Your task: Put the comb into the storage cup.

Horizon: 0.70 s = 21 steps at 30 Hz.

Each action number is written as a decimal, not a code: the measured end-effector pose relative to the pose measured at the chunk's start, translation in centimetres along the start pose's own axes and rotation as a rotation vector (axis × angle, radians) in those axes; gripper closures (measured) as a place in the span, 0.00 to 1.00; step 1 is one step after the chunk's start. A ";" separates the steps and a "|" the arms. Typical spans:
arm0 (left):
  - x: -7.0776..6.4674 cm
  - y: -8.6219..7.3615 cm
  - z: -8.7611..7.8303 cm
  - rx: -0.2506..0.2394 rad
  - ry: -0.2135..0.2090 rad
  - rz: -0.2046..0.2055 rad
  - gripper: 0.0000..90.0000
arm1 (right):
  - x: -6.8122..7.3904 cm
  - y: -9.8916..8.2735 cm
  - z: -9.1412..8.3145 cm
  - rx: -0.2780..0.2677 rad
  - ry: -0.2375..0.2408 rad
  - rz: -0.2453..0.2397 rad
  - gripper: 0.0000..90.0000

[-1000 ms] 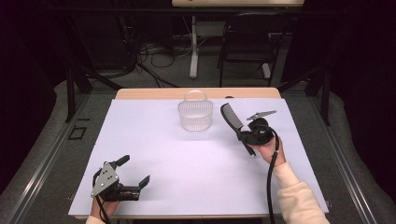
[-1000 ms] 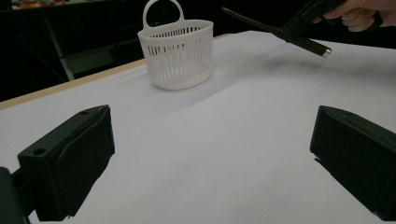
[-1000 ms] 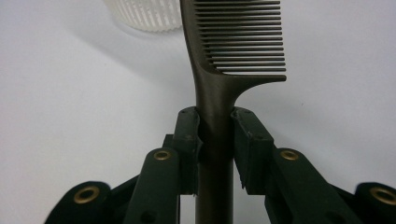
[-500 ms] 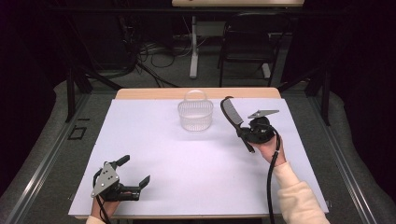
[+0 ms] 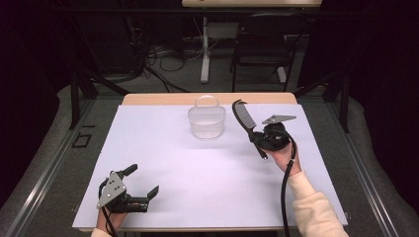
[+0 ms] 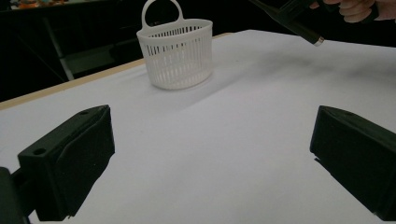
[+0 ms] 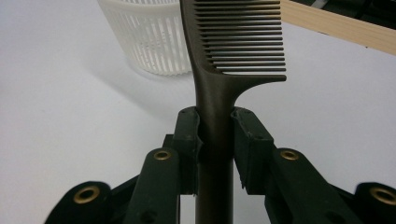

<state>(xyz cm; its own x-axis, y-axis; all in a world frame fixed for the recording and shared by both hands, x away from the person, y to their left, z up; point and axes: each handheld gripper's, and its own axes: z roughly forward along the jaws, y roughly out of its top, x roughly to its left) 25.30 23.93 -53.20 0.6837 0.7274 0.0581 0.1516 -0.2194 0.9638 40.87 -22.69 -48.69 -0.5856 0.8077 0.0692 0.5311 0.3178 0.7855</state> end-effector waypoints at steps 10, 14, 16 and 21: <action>0.1 0.0 0.0 -0.002 0.001 -0.003 0.00 | 0.2 0.4 0.0 -0.026 0.000 -0.006 0.81; 0.0 0.0 0.0 -0.001 0.001 -0.003 0.00 | 0.3 0.7 -0.2 -0.036 0.001 -0.010 0.81; 0.1 0.0 0.0 -0.001 0.001 -0.003 0.00 | 0.4 0.8 -0.1 -0.039 0.000 -0.009 0.81; 0.1 0.0 -0.1 -0.003 0.004 -0.003 0.00 | 0.3 1.0 0.0 -0.047 0.000 -0.015 0.81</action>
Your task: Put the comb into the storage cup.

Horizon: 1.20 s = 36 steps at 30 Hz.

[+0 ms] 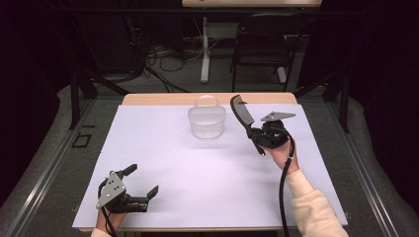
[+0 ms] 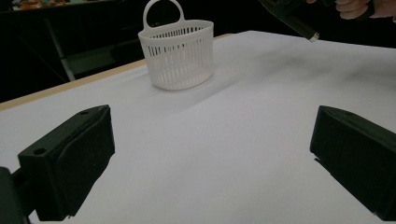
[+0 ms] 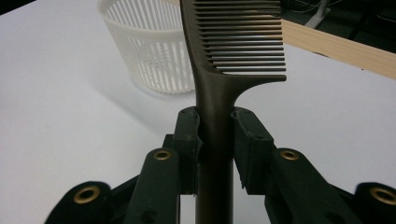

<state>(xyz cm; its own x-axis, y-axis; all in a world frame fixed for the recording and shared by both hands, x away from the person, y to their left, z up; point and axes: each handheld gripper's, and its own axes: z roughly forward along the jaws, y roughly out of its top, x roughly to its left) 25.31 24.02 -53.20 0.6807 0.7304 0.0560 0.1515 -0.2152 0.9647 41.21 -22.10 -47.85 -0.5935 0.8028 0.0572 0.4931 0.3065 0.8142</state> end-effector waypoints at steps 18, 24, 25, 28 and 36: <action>0.0 0.0 0.0 0.002 -0.001 0.001 0.00 | 0.3 1.1 0.5 -0.011 -0.002 -0.017 0.81; 0.0 0.0 0.0 0.003 0.000 0.001 0.00 | 0.3 1.5 0.6 -0.016 -0.001 -0.023 0.81; 0.0 0.0 0.0 0.003 -0.001 0.001 0.00 | 0.3 1.5 0.6 -0.020 -0.002 -0.025 0.81; 0.0 0.0 0.0 0.004 -0.001 0.001 0.00 | 0.4 1.8 0.7 -0.023 -0.002 -0.024 0.81; 0.0 0.0 0.0 0.002 -0.001 0.001 0.00 | 0.4 2.3 0.8 -0.028 -0.005 -0.025 0.81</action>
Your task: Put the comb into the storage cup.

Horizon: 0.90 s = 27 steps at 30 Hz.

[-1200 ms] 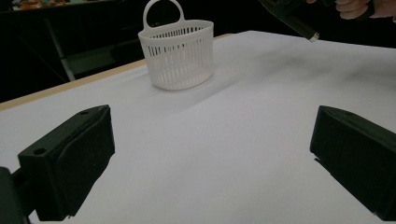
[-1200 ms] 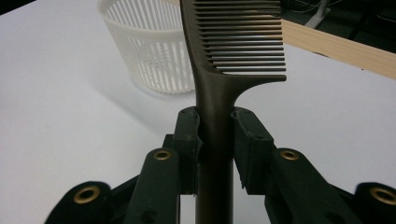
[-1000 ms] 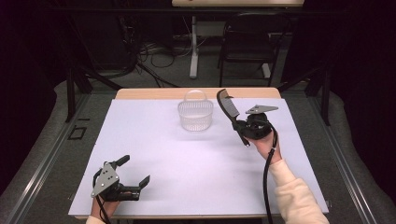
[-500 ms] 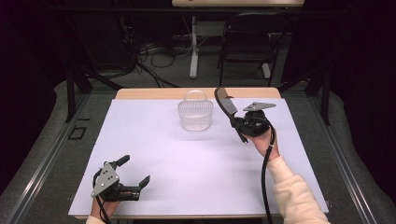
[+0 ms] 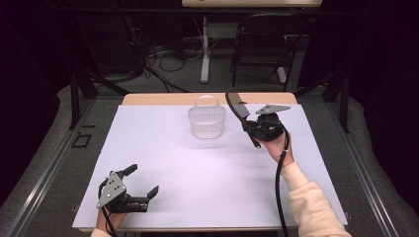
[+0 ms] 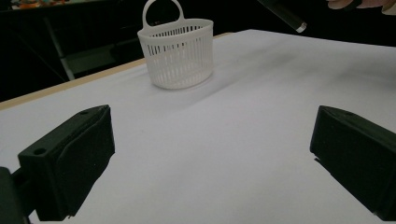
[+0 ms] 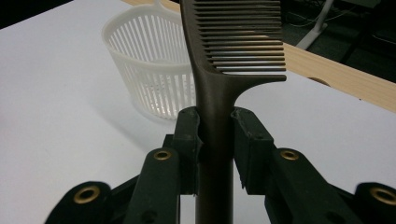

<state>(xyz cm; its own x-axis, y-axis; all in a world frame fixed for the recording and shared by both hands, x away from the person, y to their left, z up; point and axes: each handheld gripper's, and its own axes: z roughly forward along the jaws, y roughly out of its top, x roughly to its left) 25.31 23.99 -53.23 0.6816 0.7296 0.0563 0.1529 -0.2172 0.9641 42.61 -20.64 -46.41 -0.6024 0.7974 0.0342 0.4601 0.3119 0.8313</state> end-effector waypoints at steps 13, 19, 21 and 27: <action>0.0 0.0 0.0 0.001 0.000 -0.001 0.00 | 0.0 0.6 0.3 -0.004 -0.003 -0.008 0.81; 0.1 0.0 0.1 0.001 0.001 0.000 0.00 | 0.1 0.9 0.5 -0.008 -0.002 -0.020 0.81; 0.1 0.0 0.1 0.001 0.000 0.000 0.00 | 0.1 1.1 0.5 -0.009 -0.001 -0.020 0.81; 0.1 0.0 0.1 0.003 0.000 -0.002 0.00 | 0.1 1.3 0.7 -0.011 0.003 -0.027 0.81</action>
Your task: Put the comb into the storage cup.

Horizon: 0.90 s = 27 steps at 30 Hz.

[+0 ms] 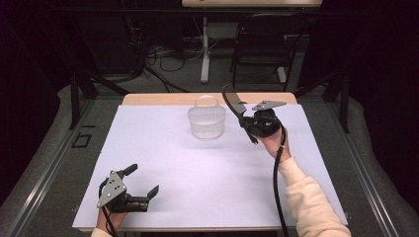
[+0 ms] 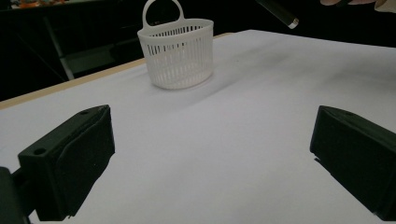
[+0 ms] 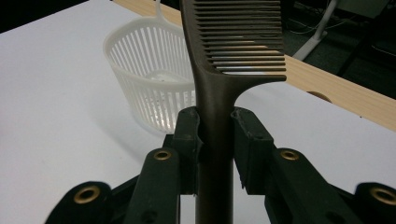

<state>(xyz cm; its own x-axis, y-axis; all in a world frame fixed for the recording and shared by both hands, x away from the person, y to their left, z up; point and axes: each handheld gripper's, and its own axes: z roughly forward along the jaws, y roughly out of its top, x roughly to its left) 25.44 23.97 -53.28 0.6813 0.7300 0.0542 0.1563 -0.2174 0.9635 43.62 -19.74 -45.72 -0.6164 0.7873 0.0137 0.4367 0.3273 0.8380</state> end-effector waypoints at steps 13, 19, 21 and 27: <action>0.0 0.0 0.0 0.000 0.001 -0.001 0.00 | 0.0 1.1 0.0 -0.022 0.003 -0.020 0.81; 0.0 0.0 0.0 0.001 -0.002 0.003 0.00 | 0.2 1.6 0.1 -0.035 0.005 -0.024 0.81; 0.0 0.0 0.0 0.001 -0.002 0.001 0.00 | 0.2 1.7 0.1 -0.036 0.007 -0.026 0.81; 0.0 0.0 0.1 0.003 -0.004 0.003 0.00 | 0.1 1.8 0.5 -0.030 0.010 -0.041 0.81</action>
<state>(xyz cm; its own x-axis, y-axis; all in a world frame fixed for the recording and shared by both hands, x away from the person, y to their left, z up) 25.52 23.92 -53.34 0.6849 0.7265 0.0558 0.1563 -0.2213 0.9626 44.67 -18.78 -44.53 -0.6402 0.7681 -0.0157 0.3907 0.3432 0.8541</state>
